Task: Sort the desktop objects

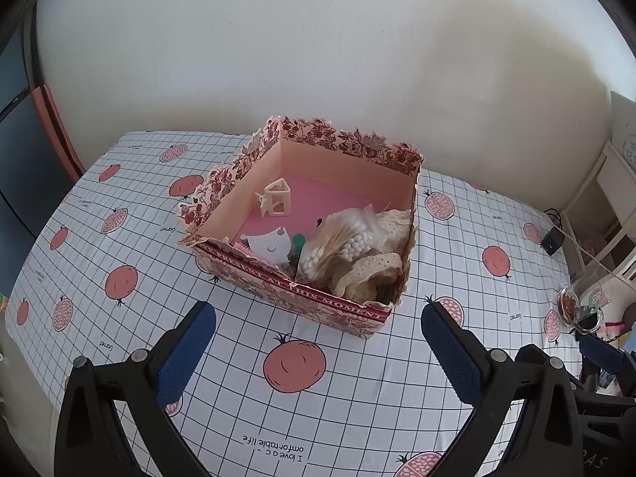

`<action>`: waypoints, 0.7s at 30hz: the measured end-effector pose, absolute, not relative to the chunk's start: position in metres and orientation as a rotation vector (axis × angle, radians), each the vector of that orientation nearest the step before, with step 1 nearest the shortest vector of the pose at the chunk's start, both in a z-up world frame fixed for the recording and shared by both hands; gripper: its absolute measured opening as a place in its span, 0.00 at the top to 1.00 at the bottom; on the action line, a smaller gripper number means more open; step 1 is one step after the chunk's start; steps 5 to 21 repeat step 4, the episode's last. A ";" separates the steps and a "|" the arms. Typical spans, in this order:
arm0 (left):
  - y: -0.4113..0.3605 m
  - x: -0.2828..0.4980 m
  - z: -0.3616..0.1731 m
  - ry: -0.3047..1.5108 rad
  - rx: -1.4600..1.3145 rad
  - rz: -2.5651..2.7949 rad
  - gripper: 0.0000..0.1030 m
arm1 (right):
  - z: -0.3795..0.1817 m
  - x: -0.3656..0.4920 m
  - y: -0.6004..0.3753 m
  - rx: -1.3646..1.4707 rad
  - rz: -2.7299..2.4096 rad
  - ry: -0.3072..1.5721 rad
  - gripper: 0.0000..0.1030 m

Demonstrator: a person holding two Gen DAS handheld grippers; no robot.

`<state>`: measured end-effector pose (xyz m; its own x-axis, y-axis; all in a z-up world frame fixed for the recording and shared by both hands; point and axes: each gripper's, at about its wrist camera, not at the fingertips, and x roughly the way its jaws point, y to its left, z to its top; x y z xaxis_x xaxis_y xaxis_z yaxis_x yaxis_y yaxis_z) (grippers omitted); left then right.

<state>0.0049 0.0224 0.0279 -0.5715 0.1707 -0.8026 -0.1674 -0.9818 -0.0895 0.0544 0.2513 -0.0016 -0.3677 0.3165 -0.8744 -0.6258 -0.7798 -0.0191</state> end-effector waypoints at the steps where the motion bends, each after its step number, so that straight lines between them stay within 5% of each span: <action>1: 0.022 0.005 0.028 -0.006 -1.341 2.628 0.00 | -0.001 0.055 0.251 -1.282 2.164 0.430 0.00; 21: 0.023 0.006 0.029 -0.007 -1.337 2.630 0.00 | -0.001 0.055 0.252 -1.278 2.162 0.435 0.00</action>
